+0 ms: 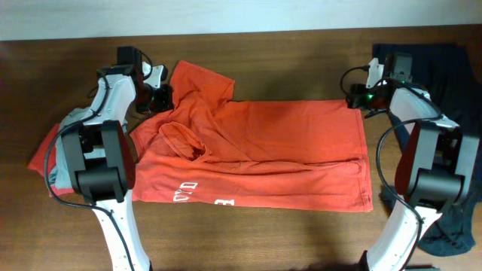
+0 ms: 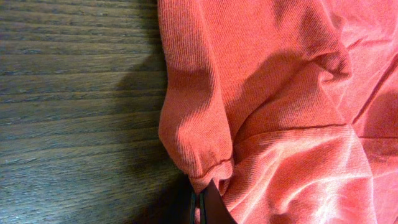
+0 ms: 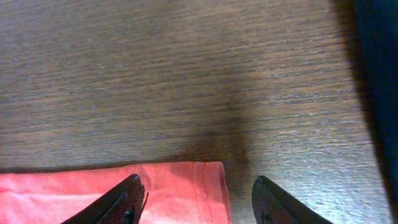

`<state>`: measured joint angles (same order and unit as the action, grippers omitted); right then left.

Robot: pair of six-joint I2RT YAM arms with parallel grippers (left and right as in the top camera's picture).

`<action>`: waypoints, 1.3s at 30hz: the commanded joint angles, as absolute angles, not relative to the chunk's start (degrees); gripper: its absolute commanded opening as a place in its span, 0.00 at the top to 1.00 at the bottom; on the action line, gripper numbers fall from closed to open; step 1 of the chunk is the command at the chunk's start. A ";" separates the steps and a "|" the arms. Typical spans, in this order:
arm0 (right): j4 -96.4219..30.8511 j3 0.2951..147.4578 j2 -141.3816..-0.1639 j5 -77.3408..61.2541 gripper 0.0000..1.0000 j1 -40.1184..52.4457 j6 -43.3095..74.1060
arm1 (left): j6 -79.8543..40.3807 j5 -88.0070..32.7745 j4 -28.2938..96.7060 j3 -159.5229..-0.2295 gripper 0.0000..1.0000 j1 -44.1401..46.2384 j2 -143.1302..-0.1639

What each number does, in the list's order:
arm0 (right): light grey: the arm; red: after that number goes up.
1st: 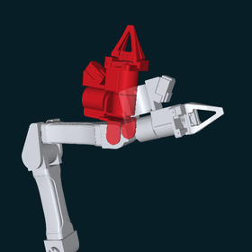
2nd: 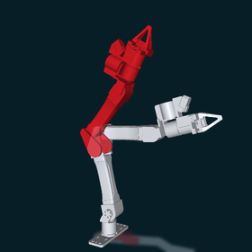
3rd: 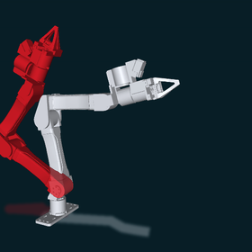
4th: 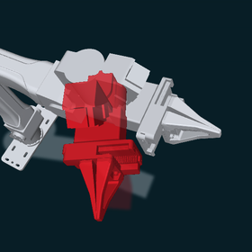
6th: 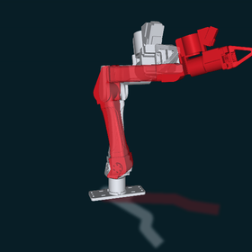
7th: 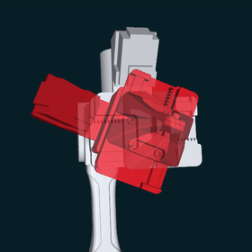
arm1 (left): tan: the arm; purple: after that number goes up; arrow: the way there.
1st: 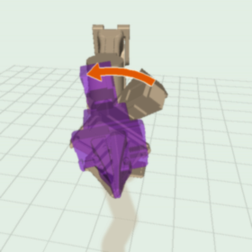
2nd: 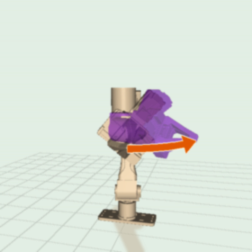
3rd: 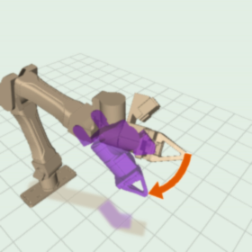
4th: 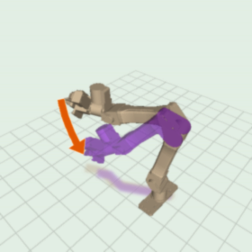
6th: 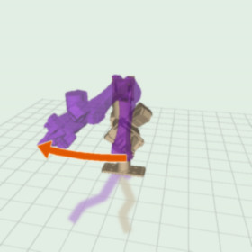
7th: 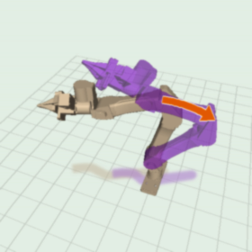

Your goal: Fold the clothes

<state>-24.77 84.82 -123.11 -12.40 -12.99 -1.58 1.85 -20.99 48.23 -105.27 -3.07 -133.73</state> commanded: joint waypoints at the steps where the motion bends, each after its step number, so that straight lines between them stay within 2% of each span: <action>1: -24.60 84.93 -125.91 -13.43 0.39 -13.10 -1.04 | 1.23 -20.99 48.29 -106.43 1.00 -3.27 -134.67; 4: -24.64 84.93 -127.04 -14.85 0.40 -13.04 -1.06 | 1.26 -20.97 48.27 -106.43 1.00 -3.27 -134.67; 7: -24.64 84.93 -127.17 -15.25 0.51 -12.78 -1.06 | 1.26 -20.97 48.27 -106.43 1.00 -3.27 -134.67; 8: -24.67 84.93 -127.17 -15.25 0.65 -12.60 -1.08 | 1.26 -20.99 48.27 -106.43 1.00 -3.27 -134.67; 11: -25.19 84.93 -127.17 -15.20 0.86 -12.49 -1.06 | 1.23 -20.97 48.29 -106.43 1.00 -3.27 -134.67; 13: -25.52 84.95 -127.17 -15.03 0.96 -12.45 -1.04 | 1.26 -20.99 48.31 -106.43 1.00 -3.27 -134.67; 17: -27.49 85.34 -126.98 -14.76 0.96 -12.47 -1.04 | 1.26 -21.04 48.31 -106.45 1.00 -3.33 -134.65; 22: -35.86 90.98 -124.97 -12.78 0.96 -13.26 -1.06 | 1.26 -21.02 51.46 -109.06 1.00 -3.97 -133.43; 30: -55.72 106.08 -123.46 -12.64 0.96 -14.72 -1.08 | 1.23 -21.04 57.39 -111.18 1.00 -6.07 -127.15; 39: -70.48 108.99 -123.35 -11.92 0.96 -14.76 -1.10 | 1.26 -20.99 63.70 -111.18 1.00 -6.20 -123.26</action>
<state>-67.57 107.87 -124.64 -13.15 -14.33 -1.26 1.67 -21.02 61.80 -110.08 -5.98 -125.99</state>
